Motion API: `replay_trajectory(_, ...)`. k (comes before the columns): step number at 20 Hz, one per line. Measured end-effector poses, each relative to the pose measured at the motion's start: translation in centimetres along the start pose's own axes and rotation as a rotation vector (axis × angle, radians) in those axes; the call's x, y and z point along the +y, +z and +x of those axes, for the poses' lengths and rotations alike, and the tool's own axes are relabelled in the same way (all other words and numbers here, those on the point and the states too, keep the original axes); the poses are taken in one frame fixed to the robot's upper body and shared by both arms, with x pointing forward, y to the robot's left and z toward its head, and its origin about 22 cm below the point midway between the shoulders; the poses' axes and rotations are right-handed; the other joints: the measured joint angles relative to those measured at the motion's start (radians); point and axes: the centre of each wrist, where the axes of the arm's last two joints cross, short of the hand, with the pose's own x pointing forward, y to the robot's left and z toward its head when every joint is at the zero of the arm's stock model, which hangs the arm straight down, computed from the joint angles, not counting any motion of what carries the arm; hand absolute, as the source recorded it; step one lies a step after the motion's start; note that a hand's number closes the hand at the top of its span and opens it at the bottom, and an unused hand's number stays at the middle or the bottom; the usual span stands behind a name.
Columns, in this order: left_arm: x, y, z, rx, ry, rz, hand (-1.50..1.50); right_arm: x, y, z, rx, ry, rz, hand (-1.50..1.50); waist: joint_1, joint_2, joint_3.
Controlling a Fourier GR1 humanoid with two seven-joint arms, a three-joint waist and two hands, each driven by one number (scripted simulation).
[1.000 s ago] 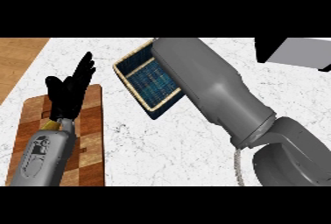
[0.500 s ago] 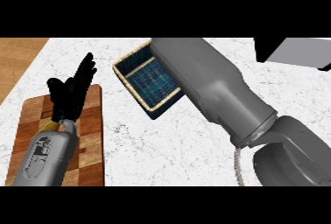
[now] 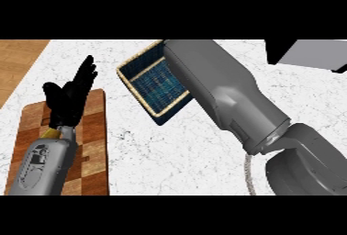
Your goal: Pick the squash from the placemat and place it in the basket
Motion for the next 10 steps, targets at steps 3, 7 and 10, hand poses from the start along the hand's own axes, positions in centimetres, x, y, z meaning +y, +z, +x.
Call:
replay_trajectory(3, -0.3, 0.1, 0.0, 0.003, 0.003, 0.0, 0.0, 0.5, -0.1, -0.2, -0.002, 0.017, 0.003, 1.5, -0.002, 0.0, 0.0)
replay_trajectory(7, -0.4, 0.6, -0.2, 0.001, 0.002, -0.002, 0.0, 1.1, -0.1, -0.5, 0.0, 0.04, 0.015, 1.5, -0.002, -0.002, 0.001)
replay_trajectory(10, -0.3, 0.6, -0.2, 0.004, 0.004, 0.011, 0.0, 1.3, -0.2, -0.6, 0.004, 0.059, 0.024, 1.5, -0.007, -0.001, 0.001)
